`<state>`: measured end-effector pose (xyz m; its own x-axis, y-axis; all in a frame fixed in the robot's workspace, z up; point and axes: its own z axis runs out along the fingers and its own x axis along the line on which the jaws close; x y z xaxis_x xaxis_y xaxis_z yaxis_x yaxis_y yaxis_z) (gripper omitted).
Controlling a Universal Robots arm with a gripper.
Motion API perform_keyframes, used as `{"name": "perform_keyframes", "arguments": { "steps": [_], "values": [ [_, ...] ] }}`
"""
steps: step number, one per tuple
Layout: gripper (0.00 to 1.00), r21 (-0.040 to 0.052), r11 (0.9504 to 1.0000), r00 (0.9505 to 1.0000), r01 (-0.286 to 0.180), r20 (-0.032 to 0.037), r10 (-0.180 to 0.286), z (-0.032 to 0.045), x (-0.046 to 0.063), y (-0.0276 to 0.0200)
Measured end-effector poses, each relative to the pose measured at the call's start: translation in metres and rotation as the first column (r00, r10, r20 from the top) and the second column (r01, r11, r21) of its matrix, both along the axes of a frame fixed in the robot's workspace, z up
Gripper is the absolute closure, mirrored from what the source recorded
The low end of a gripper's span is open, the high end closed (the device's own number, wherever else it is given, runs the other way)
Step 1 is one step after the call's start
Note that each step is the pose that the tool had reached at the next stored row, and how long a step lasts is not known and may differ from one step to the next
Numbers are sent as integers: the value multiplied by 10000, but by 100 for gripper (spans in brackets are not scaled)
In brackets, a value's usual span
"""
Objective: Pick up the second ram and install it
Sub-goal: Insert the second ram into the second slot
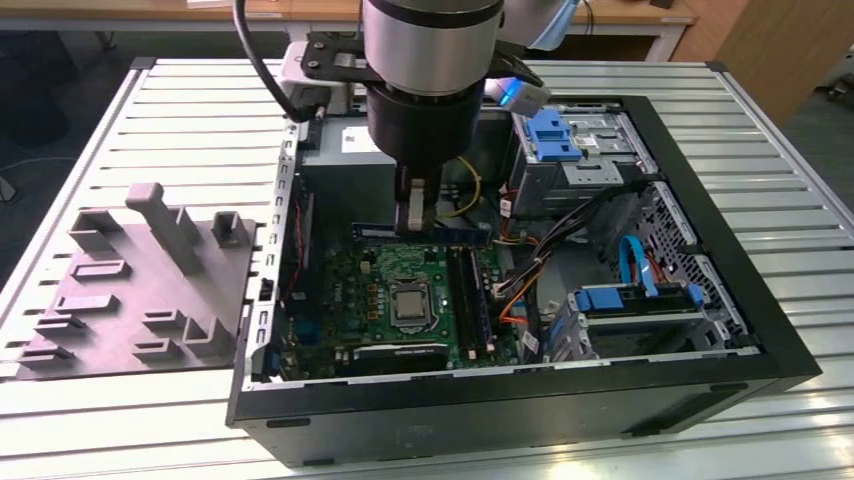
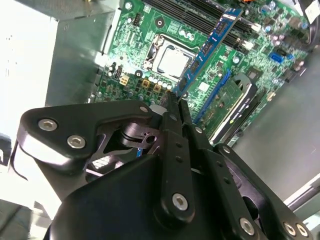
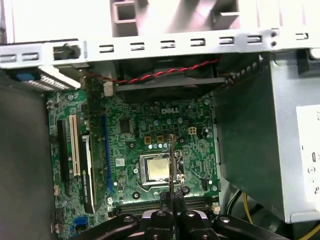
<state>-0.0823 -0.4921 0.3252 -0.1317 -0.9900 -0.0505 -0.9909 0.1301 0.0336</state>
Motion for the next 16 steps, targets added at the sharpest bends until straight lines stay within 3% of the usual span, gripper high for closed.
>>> {"name": "perform_keyframes", "arguments": {
  "steps": [4, 8, 12, 16],
  "values": [
    [87, 0, 9974, 9974, 719, 0, -719, -7, 0, 0],
    [87, 0, 9896, 9896, 1439, 0, -1439, -15, 0, 0],
    [87, 0, 9764, 9764, 2158, 0, -2158, -23, 0, 0],
    [87, 0, 9584, 9584, 2853, 0, -2853, -29, 0, 0]
  ]
}}
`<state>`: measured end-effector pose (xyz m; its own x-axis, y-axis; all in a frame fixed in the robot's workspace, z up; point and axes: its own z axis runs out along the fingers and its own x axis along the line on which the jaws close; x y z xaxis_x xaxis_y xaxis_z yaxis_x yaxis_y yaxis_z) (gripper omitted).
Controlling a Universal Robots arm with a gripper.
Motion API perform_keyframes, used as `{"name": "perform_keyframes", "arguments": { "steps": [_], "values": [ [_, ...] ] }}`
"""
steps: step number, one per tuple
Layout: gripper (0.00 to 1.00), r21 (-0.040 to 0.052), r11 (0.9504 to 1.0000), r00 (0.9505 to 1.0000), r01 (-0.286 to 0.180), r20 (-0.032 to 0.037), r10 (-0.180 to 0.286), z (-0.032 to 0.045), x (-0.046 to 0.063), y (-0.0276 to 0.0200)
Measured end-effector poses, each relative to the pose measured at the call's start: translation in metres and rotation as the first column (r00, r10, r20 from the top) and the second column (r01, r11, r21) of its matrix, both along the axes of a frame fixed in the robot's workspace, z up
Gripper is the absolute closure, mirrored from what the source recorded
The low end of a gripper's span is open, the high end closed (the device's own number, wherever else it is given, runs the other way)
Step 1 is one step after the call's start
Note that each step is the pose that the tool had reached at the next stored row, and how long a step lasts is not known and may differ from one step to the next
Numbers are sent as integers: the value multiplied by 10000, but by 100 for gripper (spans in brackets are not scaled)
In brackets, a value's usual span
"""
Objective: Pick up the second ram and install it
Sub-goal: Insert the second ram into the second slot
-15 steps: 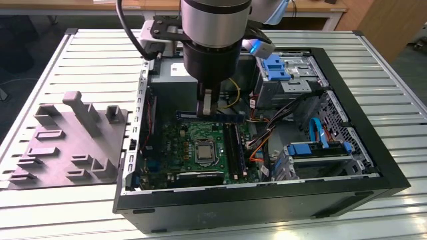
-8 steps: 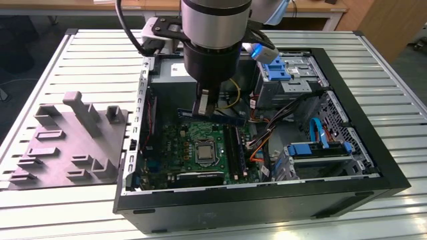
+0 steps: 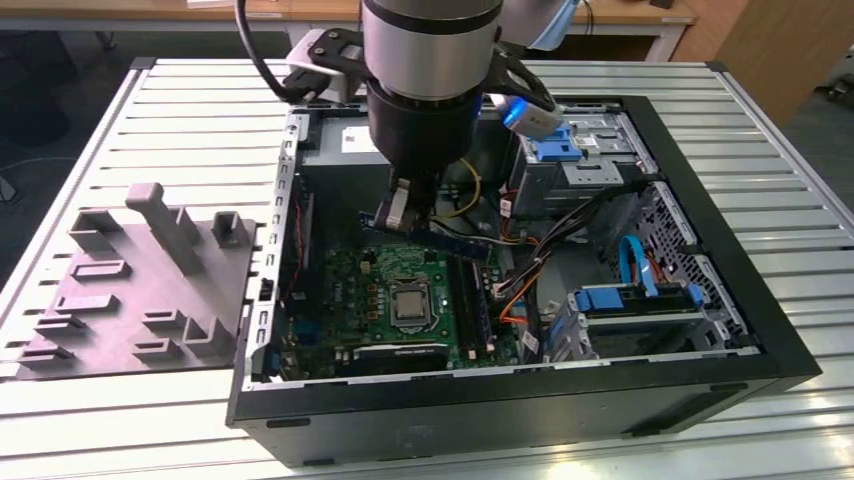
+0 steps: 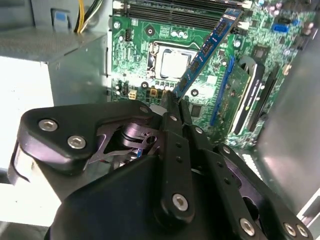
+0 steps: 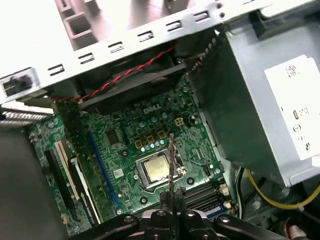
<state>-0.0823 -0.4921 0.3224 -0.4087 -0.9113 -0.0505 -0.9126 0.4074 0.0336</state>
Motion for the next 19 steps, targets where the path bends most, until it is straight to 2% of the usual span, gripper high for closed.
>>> {"name": "perform_keyframes", "arguments": {
  "steps": [5, 10, 15, 19],
  "values": [
    [87, 0, 9958, 9958, 915, 0, -915, -6, 0, 0],
    [87, 1, 9834, 9834, 1816, 0, -1816, -13, 0, 0],
    [87, 0, 9629, 9629, 2697, 0, -2697, -21, 0, 0],
    [87, 1, 9407, 9407, 3393, 0, -3393, -27, 0, 0]
  ]
}}
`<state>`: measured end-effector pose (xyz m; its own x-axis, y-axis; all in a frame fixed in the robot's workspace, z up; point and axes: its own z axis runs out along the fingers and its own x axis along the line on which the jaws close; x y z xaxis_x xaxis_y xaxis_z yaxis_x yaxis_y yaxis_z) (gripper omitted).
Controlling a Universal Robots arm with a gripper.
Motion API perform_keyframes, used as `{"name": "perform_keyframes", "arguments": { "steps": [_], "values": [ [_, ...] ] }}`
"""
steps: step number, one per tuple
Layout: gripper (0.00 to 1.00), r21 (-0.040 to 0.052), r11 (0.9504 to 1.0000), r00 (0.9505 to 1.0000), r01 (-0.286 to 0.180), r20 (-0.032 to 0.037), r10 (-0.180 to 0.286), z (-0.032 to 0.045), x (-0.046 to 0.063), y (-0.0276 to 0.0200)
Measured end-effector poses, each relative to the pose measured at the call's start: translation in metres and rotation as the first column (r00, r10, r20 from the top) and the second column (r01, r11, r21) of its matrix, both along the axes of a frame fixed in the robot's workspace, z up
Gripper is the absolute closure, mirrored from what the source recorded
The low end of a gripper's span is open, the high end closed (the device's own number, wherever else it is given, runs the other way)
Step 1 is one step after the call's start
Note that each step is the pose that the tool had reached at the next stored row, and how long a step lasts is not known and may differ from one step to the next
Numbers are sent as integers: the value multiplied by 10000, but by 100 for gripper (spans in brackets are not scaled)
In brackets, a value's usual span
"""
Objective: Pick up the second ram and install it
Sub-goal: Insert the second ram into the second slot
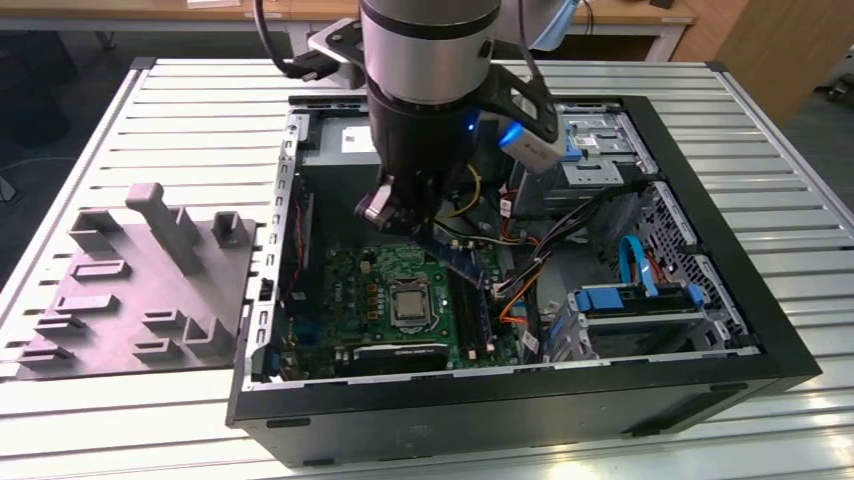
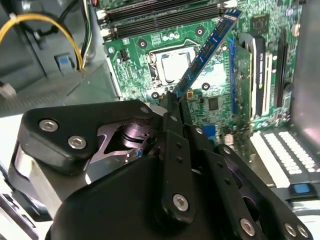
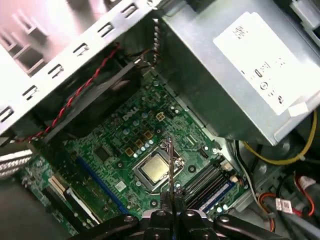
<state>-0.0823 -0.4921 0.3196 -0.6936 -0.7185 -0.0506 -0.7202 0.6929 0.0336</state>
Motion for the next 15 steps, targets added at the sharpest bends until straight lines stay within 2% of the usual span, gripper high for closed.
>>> {"name": "perform_keyframes", "arguments": {
  "steps": [4, 8, 12, 15],
  "values": [
    [87, 0, 9973, 9973, 729, 0, -729, -7, 0, 0],
    [87, 0, 9893, 9893, 1461, 0, -1461, -15, 0, 0],
    [87, 0, 9762, 9762, 2168, 0, -2168, -24, 0, 0],
    [87, -1, 9628, 9628, 2702, 0, -2702, -30, 0, 0]
  ]
}}
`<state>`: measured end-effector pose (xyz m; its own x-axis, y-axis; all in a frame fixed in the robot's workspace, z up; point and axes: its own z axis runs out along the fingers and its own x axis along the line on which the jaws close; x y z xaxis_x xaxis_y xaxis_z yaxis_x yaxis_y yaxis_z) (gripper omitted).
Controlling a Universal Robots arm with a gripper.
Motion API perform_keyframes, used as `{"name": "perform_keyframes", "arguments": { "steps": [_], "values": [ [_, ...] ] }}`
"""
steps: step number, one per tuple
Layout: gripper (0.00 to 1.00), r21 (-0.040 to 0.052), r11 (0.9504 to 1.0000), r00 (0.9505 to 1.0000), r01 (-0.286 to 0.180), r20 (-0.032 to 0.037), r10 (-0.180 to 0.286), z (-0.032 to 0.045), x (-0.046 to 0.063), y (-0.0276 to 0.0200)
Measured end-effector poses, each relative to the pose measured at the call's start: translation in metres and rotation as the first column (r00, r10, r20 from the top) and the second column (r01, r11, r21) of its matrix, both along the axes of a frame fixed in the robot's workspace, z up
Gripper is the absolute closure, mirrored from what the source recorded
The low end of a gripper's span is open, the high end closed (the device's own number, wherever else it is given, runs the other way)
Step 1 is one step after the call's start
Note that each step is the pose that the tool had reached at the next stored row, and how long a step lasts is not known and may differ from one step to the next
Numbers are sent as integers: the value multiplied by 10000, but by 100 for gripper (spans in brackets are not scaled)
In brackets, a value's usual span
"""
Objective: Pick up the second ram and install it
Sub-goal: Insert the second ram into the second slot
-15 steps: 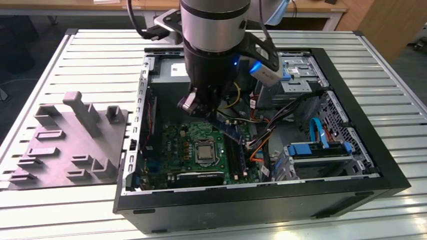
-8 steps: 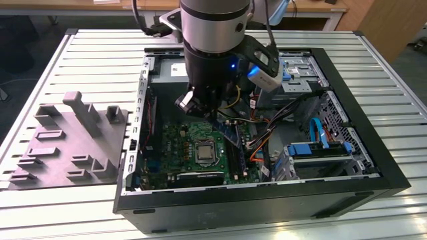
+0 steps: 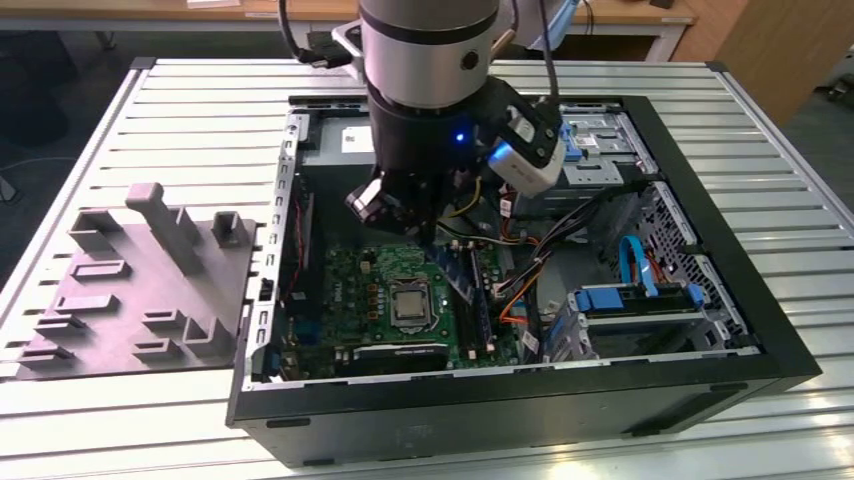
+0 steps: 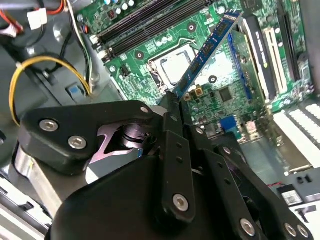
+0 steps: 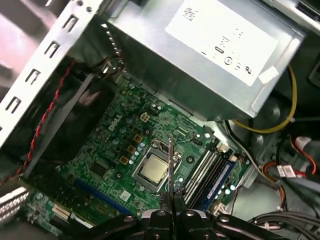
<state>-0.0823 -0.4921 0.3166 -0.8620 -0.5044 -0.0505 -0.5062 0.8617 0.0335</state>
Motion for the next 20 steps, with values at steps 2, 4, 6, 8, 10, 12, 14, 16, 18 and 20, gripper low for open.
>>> {"name": "perform_keyframes", "arguments": {
  "steps": [2, 4, 6, 8, 10, 12, 14, 16, 18, 20],
  "values": [
    [87, 0, 9994, 9994, 360, 0, -360, -4, 0, 0],
    [87, 0, 9974, 9974, 719, 0, -719, -8, 0, 0],
    [87, 0, 9941, 9941, 1082, 0, -1082, -12, 0, 0],
    [87, 0, 9894, 9894, 1454, 0, -1454, -16, 0, 0],
    [87, 1, 9835, 9835, 1809, 0, -1809, -20, 0, 0],
    [87, 0, 9764, 9764, 2162, 0, -2162, -24, 0, 0],
    [87, 0, 9679, 9679, 2513, 0, -2513, -28, 0, 0],
    [87, 1, 9578, 9578, 2875, 0, -2875, -33, 0, 0],
    [87, 0, 9468, 9468, 3217, 0, -3217, -37, 0, 0],
    [87, 0, 9347, 9347, 3555, 0, -3555, -41, 0, 0]
  ]
}}
